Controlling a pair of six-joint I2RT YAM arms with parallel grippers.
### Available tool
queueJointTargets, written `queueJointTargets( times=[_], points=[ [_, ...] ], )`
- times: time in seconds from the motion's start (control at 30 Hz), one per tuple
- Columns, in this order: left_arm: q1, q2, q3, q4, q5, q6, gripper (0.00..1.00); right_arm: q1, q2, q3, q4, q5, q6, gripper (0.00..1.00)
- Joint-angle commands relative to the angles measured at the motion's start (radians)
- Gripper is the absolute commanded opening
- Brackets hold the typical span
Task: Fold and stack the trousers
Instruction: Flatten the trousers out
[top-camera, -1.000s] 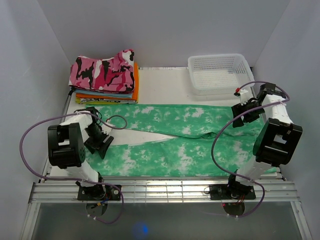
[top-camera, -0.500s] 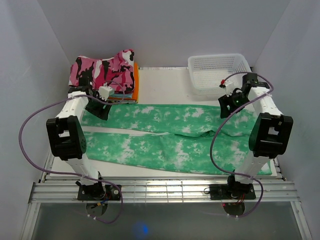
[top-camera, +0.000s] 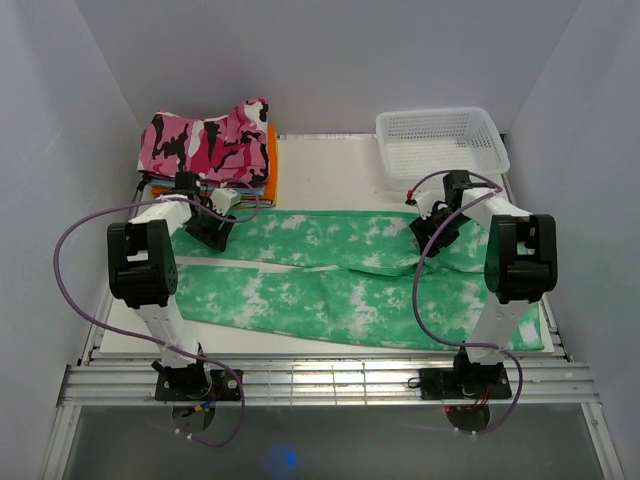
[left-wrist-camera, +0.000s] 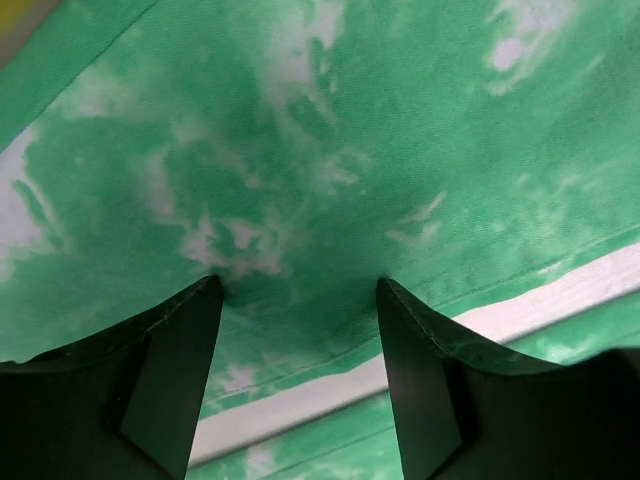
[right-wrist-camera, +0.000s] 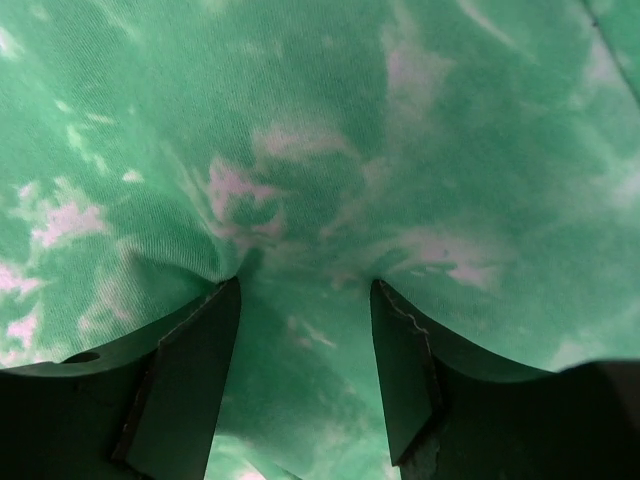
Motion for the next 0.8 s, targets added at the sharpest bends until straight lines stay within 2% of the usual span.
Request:
queueJointTargets(
  times=[0.0,0.13,0.27,0.33,0.43,0.53,0.67,0.77],
  points=[
    [0.009,-0.102,-0.121,-0.060,-0.022,0.067,0.72,0.021,-0.027,-0.069,-0.006,0.007,-0.042,0.59],
    [0.043,-0.186,-0.209,-0.140,-0.033,0.138,0.71,0.041,-0.094,-0.170,-0.024,-0.021,-0.065,0.57],
    [0.099,-0.221,-0.205,-0.198,-0.025,0.194,0.71,0.042,-0.170,-0.212,-0.035,-0.048,-0.059,0.57],
    [0.119,-0.215,-0.162,-0.233,-0.002,0.213,0.79,0.042,-0.188,-0.186,-0.055,-0.077,-0.040,0.61],
    [0.155,-0.195,-0.018,-0.293,0.089,0.219,0.92,0.027,-0.217,-0.085,-0.098,-0.096,-0.051,0.66],
    [0.165,-0.166,0.131,-0.344,0.162,0.228,0.98,-0.024,-0.199,0.064,-0.153,-0.087,-0.136,0.68],
    [0.181,-0.155,0.246,-0.348,0.229,0.225,0.98,-0.175,-0.069,0.274,-0.249,-0.068,-0.284,0.70],
    [0.220,-0.142,0.283,-0.353,0.290,0.271,0.96,-0.264,0.063,0.443,-0.366,-0.056,-0.406,0.79]
  ],
)
